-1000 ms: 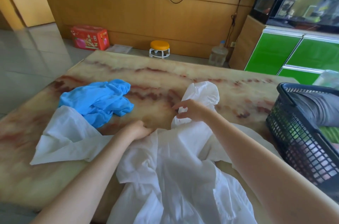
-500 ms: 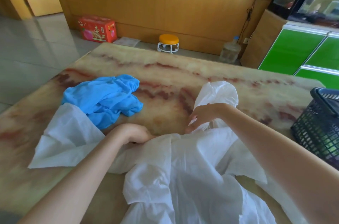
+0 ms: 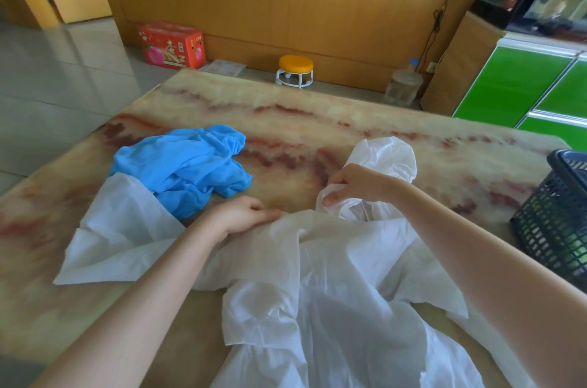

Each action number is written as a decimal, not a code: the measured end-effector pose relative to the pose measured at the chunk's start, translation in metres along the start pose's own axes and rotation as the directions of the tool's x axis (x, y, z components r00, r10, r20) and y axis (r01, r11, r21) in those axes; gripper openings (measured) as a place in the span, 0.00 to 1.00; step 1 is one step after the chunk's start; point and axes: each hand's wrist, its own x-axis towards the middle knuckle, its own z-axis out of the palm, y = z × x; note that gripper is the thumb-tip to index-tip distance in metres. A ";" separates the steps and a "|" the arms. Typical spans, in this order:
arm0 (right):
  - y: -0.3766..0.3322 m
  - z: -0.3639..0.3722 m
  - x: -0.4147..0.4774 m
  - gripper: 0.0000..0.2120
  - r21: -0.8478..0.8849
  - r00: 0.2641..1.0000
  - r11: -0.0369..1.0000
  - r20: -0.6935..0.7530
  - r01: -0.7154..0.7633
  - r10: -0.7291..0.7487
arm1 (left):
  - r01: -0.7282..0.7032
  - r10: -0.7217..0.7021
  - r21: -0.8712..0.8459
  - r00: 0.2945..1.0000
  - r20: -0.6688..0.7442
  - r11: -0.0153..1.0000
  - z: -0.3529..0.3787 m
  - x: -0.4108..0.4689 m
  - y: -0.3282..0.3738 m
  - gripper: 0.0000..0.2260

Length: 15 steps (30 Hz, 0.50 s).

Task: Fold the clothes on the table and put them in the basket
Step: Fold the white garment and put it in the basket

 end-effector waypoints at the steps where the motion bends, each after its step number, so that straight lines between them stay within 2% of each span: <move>1: 0.000 0.000 -0.001 0.16 0.024 1.000 1.000 -0.008 -0.001 0.001 | -0.010 0.009 -0.036 0.999 -0.031 0.999 0.000 0.001 -0.001 0.18; 4: -0.001 -0.001 0.000 0.17 0.082 0.999 0.997 -0.040 -0.005 0.008 | -0.043 0.031 -0.123 0.995 -0.099 0.991 0.000 0.004 -0.003 0.14; 7: -0.005 -0.004 0.004 0.12 0.117 0.997 0.993 -0.078 -0.012 0.021 | -0.072 0.047 -0.156 0.987 -0.154 0.985 0.000 0.006 -0.002 0.13; 10: -0.008 -0.005 0.014 0.16 0.124 0.991 0.992 -0.130 0.000 0.017 | -0.095 0.044 -0.225 0.974 -0.223 0.970 0.000 0.010 -0.001 0.13; 12: -0.009 -0.005 0.024 0.20 0.146 0.979 0.989 -0.205 0.030 0.000 | -0.124 0.042 -0.258 0.953 -0.300 0.958 -0.003 0.015 0.000 0.12; 15: -0.014 -0.010 0.044 0.21 0.213 0.929 0.976 -0.369 0.050 0.033 | -0.189 0.037 -0.304 0.895 -0.444 0.934 -0.011 0.030 0.004 0.12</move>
